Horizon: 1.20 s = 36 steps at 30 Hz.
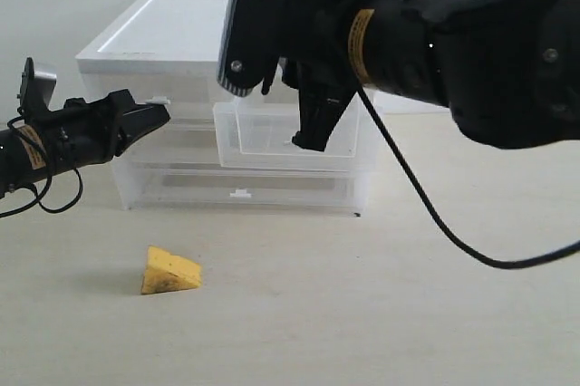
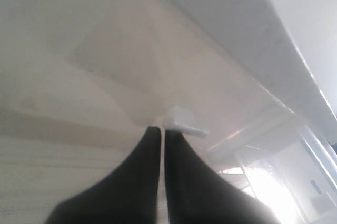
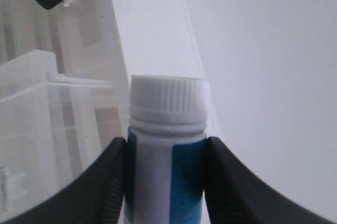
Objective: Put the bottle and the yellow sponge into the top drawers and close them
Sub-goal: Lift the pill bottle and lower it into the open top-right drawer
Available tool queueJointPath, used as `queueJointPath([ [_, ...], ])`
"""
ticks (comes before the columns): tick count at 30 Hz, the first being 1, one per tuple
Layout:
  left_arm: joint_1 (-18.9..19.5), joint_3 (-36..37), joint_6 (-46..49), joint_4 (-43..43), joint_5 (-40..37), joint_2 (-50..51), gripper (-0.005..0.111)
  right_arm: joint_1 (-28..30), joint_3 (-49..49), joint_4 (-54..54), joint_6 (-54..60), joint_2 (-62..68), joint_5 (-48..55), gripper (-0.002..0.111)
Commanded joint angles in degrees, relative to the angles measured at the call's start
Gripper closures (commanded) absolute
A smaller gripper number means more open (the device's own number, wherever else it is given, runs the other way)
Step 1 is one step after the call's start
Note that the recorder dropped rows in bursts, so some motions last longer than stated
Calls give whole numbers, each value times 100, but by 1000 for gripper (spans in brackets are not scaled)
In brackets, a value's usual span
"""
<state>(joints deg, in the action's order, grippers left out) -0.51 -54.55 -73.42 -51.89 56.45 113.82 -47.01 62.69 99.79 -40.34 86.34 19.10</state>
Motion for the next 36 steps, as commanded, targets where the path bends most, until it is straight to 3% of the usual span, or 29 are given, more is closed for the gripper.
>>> queueJointPath([
  [1,0,-50,29,181,48,2,103,139,206,15,92,324,-79,108],
  [36,0,-50,99,197,58,2,103,139,196,-416,649,938,478,108],
])
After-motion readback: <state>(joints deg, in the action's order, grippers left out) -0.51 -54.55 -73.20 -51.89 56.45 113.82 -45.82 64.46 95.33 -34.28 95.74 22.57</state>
